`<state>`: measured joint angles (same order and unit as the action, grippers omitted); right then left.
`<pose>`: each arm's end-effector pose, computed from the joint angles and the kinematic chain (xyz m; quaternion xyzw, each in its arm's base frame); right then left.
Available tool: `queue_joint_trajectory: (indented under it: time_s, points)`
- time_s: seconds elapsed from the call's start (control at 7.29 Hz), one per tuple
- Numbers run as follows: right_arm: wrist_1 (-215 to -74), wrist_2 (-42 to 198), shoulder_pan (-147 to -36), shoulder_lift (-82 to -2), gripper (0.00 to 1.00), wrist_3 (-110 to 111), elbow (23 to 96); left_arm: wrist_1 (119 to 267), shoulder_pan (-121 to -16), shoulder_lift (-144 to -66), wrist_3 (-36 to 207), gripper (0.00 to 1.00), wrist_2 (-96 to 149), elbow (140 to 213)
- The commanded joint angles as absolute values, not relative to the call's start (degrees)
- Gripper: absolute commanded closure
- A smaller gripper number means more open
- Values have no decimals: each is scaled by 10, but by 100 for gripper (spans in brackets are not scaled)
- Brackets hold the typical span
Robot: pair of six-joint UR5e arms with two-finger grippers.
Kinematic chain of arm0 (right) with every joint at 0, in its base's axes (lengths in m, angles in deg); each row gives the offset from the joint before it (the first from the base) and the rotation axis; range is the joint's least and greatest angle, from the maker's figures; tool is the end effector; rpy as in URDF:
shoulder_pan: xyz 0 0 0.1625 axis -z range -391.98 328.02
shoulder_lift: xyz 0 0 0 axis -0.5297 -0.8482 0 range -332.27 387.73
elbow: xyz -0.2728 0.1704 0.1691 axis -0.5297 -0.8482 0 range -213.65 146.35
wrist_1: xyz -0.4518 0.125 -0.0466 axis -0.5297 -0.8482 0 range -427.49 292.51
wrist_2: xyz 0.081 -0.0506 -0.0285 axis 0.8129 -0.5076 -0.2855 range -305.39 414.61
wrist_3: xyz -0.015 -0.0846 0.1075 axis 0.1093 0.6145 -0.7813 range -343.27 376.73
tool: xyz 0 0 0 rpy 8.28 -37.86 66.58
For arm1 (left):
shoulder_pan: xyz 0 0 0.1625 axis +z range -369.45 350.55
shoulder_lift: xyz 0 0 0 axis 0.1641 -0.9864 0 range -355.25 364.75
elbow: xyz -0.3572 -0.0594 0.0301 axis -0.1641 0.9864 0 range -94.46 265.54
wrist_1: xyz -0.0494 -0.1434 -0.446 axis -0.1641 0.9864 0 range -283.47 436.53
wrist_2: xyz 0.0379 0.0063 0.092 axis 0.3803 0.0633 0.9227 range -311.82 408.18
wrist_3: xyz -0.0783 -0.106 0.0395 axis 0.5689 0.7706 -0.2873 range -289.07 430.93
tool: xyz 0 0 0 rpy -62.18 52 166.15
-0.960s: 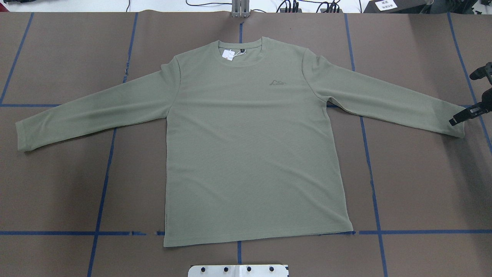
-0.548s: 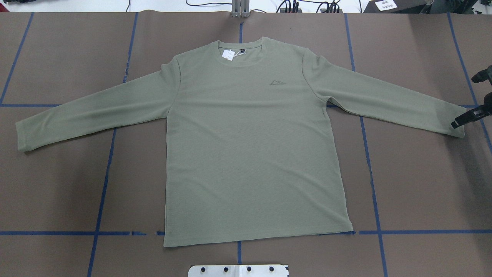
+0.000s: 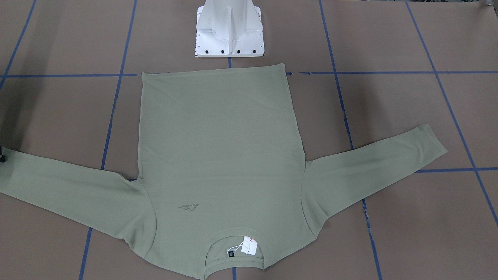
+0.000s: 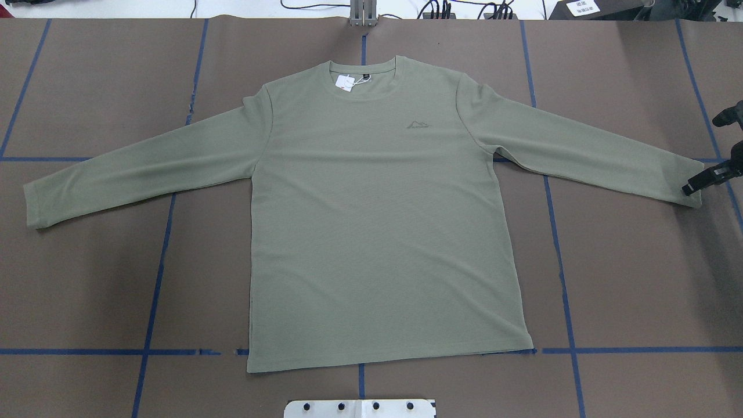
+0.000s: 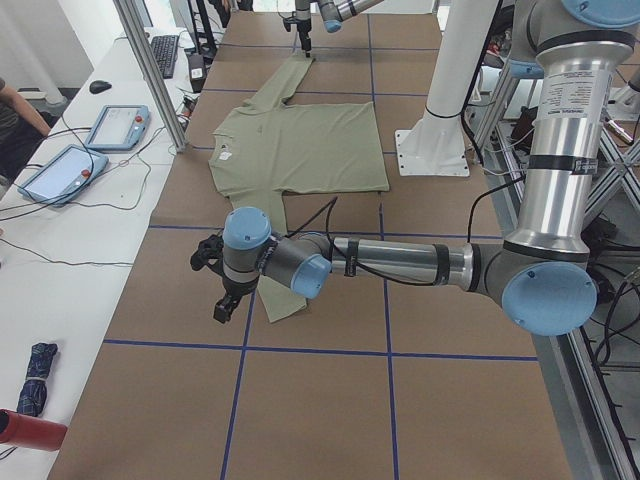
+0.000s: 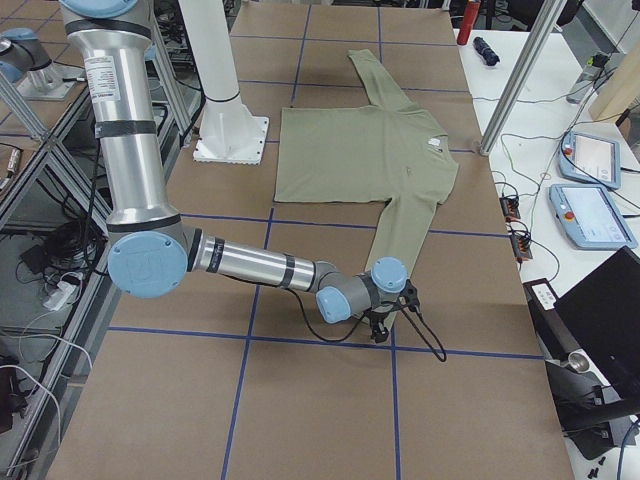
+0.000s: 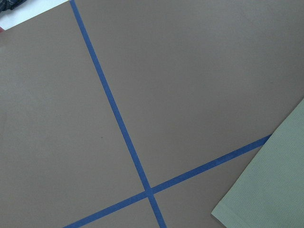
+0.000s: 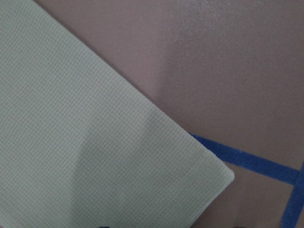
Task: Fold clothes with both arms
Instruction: 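Grasp the cuff of the sleeve nearest the right gripper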
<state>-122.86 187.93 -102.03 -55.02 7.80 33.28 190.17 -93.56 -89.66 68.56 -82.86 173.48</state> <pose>-0.1707 -0.5841 0.7088 0.0563 -0.3905 -0.1481 0.9069 0.0203 -0.6156 0.5559 0.1999 0.3478 0.1443 0.9046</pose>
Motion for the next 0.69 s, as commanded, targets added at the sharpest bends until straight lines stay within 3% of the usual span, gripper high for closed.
queue_joint_trajectory:
  time_s: [0.0,0.14,0.55]
  points:
    - [-1229,1880,-1020,-548,93,78,338,1902,-936,-902,686,0,-829,1731]
    - [-1229,1882,-1020,-546,100,78,339,1902,-936,-902,686,0,-829,1730]
    - [-1228,1887,-1027,-549,100,45,373,1902,-936,-903,687,0,-829,1728]
